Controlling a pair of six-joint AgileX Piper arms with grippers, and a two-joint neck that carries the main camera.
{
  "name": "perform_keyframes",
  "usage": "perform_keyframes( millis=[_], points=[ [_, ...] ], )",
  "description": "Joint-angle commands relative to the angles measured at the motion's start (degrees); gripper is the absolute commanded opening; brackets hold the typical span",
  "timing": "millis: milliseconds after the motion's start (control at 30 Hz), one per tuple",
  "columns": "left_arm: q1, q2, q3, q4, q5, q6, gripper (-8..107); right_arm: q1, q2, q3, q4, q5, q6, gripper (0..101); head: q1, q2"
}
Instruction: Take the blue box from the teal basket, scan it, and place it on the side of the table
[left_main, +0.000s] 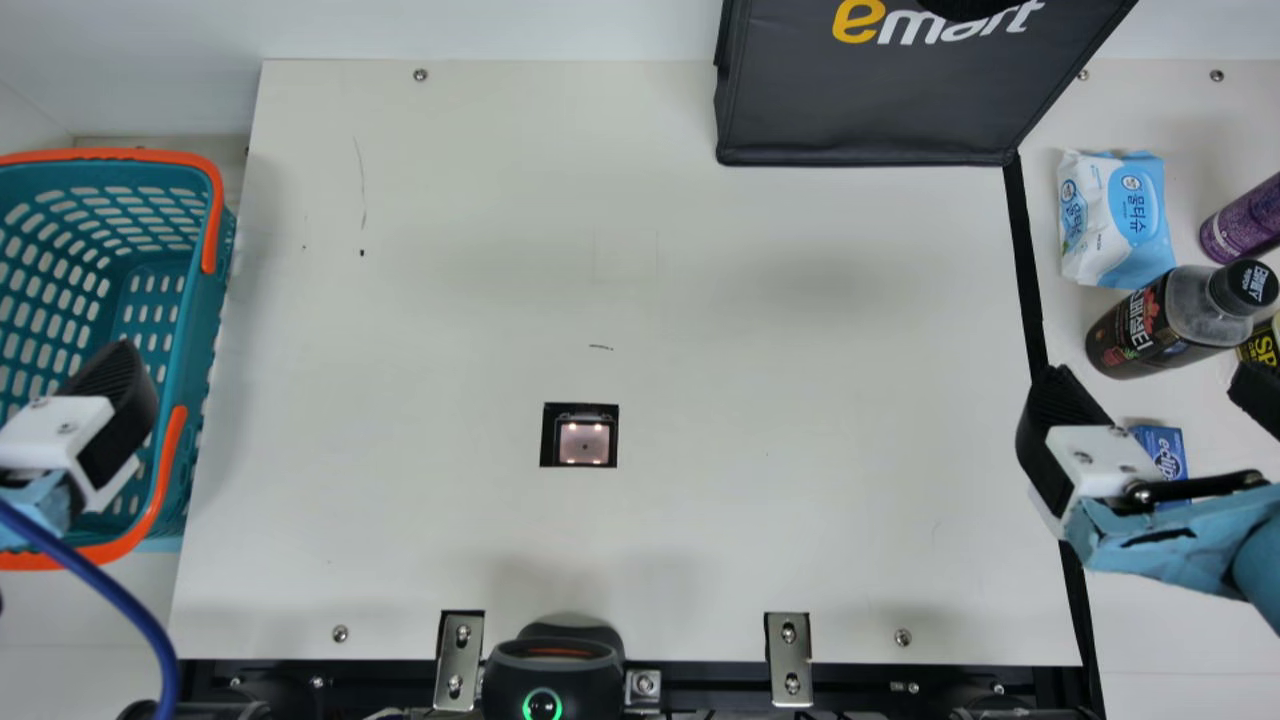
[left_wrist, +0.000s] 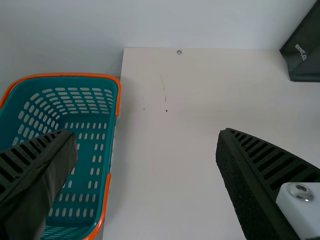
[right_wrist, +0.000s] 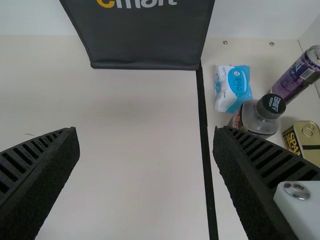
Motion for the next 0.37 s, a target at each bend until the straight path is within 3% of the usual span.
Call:
perform_keyframes(
  millis=[0, 333],
  points=[
    [0.0, 0.0, 0.0, 0.0, 0.0, 0.0, 90, 0.0, 0.0, 0.0, 0.0, 0.0, 0.0, 95, -1.7, 0.2],
    [0.0, 0.0, 0.0, 0.0, 0.0, 0.0, 90, 0.0, 0.0, 0.0, 0.0, 0.0, 0.0, 95, -1.7, 0.2]
  ],
)
